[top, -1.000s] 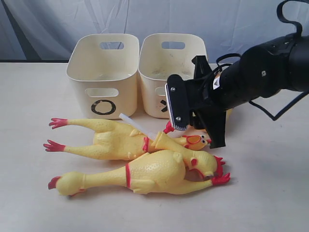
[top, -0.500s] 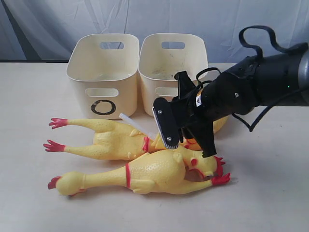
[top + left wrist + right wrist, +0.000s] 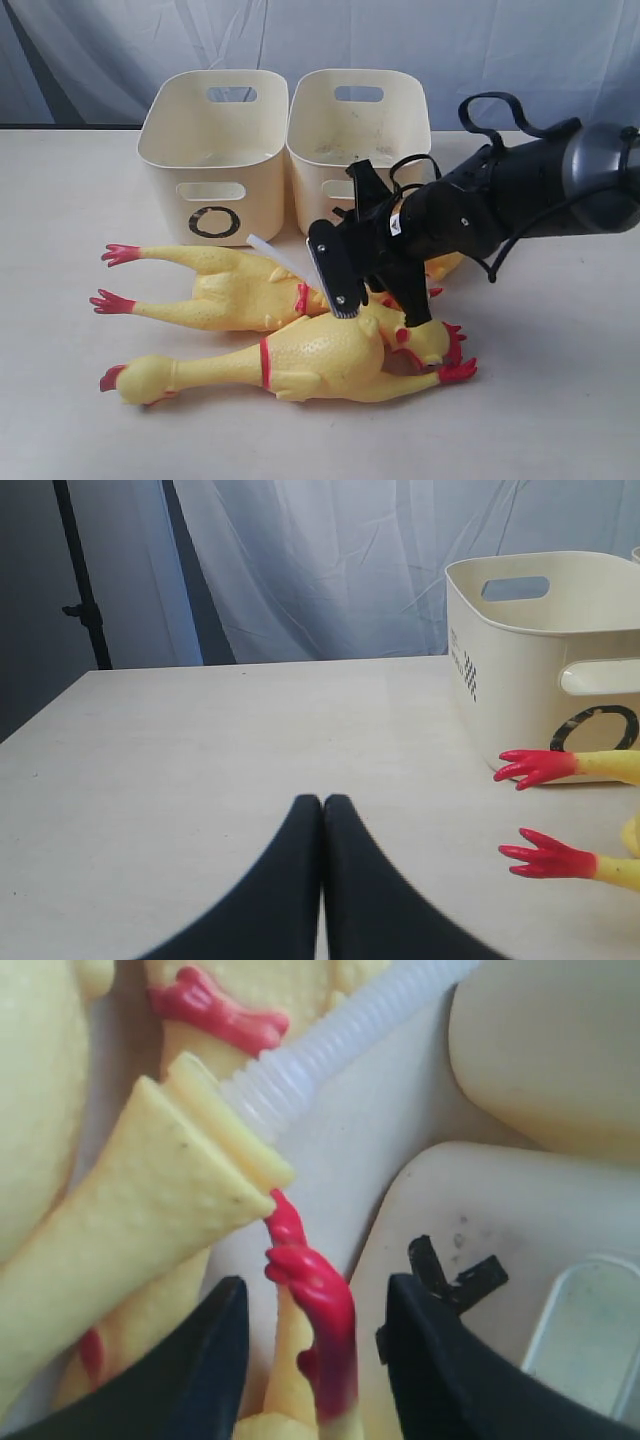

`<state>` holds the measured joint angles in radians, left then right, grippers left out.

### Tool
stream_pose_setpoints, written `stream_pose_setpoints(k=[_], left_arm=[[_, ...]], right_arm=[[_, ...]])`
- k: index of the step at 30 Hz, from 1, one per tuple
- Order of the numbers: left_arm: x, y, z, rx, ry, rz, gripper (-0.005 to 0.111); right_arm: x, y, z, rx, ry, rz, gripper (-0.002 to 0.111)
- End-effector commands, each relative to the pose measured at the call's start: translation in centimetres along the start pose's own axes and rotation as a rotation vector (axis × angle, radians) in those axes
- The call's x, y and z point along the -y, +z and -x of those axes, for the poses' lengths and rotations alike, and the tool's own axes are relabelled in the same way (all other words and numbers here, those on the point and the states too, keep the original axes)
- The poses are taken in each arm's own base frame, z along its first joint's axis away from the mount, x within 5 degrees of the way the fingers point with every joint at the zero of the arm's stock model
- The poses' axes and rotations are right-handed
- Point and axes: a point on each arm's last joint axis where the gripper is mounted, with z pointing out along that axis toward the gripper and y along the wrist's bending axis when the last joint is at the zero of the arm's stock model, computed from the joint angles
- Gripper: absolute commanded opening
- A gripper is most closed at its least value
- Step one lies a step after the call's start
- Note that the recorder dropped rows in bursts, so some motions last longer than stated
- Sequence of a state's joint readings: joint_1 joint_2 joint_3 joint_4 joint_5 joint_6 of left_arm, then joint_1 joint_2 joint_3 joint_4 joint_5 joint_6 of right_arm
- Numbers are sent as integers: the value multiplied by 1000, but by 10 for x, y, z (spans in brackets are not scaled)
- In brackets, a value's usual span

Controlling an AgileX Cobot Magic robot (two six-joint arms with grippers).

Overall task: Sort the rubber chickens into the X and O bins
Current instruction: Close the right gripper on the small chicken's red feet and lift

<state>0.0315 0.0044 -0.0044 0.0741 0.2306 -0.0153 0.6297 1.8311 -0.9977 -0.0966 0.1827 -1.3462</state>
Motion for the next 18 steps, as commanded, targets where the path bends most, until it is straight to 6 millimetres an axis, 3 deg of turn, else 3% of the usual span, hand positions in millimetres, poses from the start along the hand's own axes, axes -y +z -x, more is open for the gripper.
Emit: stream_pose_setpoints(k=[1,6,15,18], left_arm=[[0,0,-1,5,-4,-6,0],[0,0,-1,5,-4,-6,0],[0,0,-1,5,-4,-6,0],[0,0,-1,3,-4,-6,0]], right_arm=[[1,6,0,3,-13,-18,42],[5,7,0,5,-13,-29,36],[5,7,0,3,-13,-25,-1],[5,7,0,1,-11,-17,-1]])
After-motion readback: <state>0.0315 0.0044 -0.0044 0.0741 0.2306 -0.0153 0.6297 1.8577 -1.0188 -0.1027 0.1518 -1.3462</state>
